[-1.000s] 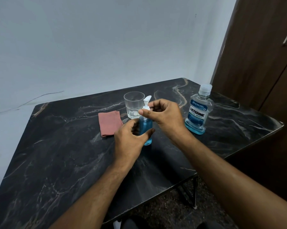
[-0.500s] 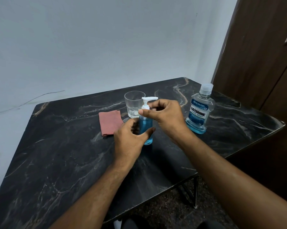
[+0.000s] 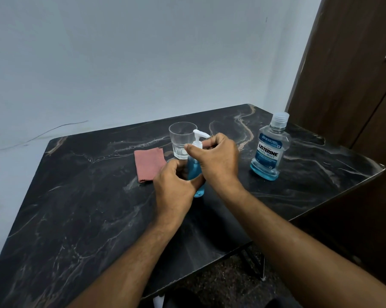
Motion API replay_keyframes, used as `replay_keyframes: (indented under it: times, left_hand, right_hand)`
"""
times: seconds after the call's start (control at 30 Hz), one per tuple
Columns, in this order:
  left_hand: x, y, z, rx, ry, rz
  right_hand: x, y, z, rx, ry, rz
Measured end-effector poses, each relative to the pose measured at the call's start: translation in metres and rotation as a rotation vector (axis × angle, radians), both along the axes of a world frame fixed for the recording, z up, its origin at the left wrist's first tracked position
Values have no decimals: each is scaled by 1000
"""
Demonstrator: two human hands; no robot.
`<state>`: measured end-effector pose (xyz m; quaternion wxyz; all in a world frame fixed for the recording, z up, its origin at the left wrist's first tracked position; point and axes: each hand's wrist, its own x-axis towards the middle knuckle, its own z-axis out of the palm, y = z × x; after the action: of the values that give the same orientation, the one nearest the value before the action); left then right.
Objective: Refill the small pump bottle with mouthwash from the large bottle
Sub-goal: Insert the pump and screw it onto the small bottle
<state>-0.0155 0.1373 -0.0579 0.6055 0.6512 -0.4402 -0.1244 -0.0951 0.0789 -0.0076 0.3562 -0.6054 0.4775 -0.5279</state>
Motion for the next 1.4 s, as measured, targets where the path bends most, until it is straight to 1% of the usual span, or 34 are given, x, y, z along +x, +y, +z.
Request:
replay_keyframes:
  times: [0.13, 0.23, 0.27, 0.33, 0.43, 0.53, 0.73, 0.93, 1.03, 1.13, 1.2, 1.3, 1.4]
  left_hand:
    - [1, 1, 0, 2, -13, 4]
    - [2, 1, -1, 20, -8, -14]
    - [2, 1, 0, 19, -9, -8]
    - [2, 0, 1, 11, -5, 4]
    - [1, 0, 2, -8, 12, 8]
    - [2, -1, 1, -1, 1, 9]
    - [1, -1, -1, 3, -18, 15]
    - [2, -2, -2, 10, -2, 25]
    - [2, 0, -2, 4, -1, 19]
    - [2, 1, -2, -15, -19, -7]
    - [1, 1, -3, -19, -40, -49]
    - [1, -1, -5, -26, -26, -73]
    - [2, -3, -6, -32, -42, -91]
  right_hand:
    - [3, 4, -2, -38, 36, -61]
    - [1, 2, -5, -38, 59, -17]
    - [-1, 1, -6, -43, 62, 23]
    - [-5, 0, -6, -33, 13, 172]
    - [-14, -2, -2, 49, -70, 397]
    - [-26, -7, 8, 102, -127, 508]
    - [-33, -15, 11, 46, -17, 491]
    - [-28, -11, 11, -56, 32, 430]
    - [-24, -10, 9, -97, 46, 398]
    - [-21, -9, 6, -106, 6, 354]
    - [-21, -11, 3, -85, -51, 351]
    - [-26, -12, -5, 22, -140, 462]
    - [-32, -9, -18, 158, -108, 579]
